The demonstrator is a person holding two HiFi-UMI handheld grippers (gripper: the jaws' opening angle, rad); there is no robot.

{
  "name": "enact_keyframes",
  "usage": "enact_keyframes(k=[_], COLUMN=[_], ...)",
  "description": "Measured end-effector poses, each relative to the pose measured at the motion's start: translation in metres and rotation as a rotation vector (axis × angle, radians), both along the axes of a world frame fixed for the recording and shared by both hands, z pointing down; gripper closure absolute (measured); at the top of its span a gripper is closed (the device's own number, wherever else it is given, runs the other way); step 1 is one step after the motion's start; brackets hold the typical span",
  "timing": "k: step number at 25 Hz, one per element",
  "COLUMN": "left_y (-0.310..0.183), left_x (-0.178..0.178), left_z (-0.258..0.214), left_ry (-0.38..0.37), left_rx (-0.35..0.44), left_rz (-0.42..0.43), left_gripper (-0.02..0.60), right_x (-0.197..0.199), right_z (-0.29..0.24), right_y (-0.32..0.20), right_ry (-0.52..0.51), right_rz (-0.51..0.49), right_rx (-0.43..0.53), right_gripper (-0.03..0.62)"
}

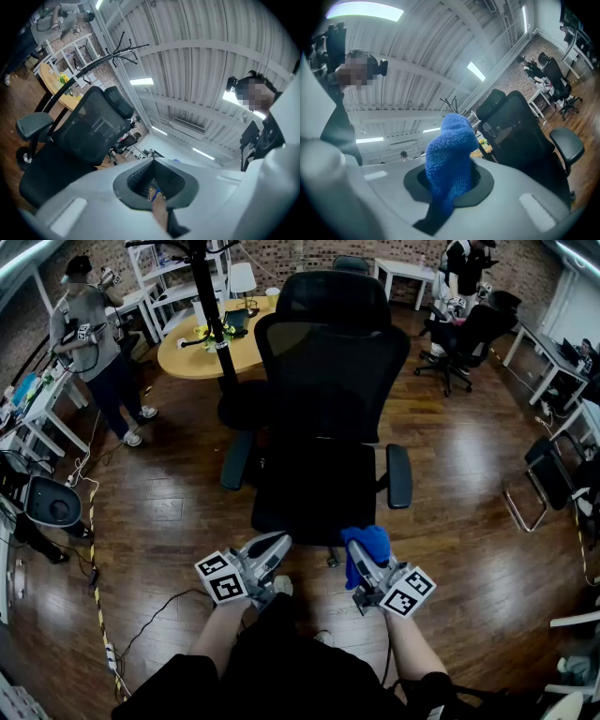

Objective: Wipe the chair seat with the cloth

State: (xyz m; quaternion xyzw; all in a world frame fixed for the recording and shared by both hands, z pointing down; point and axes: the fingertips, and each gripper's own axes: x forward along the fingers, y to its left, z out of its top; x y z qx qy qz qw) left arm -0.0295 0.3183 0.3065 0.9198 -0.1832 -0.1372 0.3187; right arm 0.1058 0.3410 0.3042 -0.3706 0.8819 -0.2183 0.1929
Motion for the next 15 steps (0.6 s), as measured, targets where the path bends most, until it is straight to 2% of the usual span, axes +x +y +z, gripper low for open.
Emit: enact_keyframes(k=[7,11,15], left_y=[-0.129,-0.199,-0.25], left_x=[-0.005,-0.011,-0.014], left_z=[0.029,0.047,0.074], left_ry=[0.011,0.028,-0.017], left_rx=[-0.001,-0.059,-0.127], left_rz=[0.03,0.071,0.072], left_gripper=[0.591,0.591,0.591], right_x=[-0.027,-0.044,-0.05], right_z=[0.025,0.04,0.073], right_y=[-0.13,-0.212,-0.291], right_ry=[0.064,0.12,0.212], right_rz=[0.01,0.036,0.055], right_rx=[-0.03,-0.1,-0.207], right_gripper=[0.559,0.559,0.559])
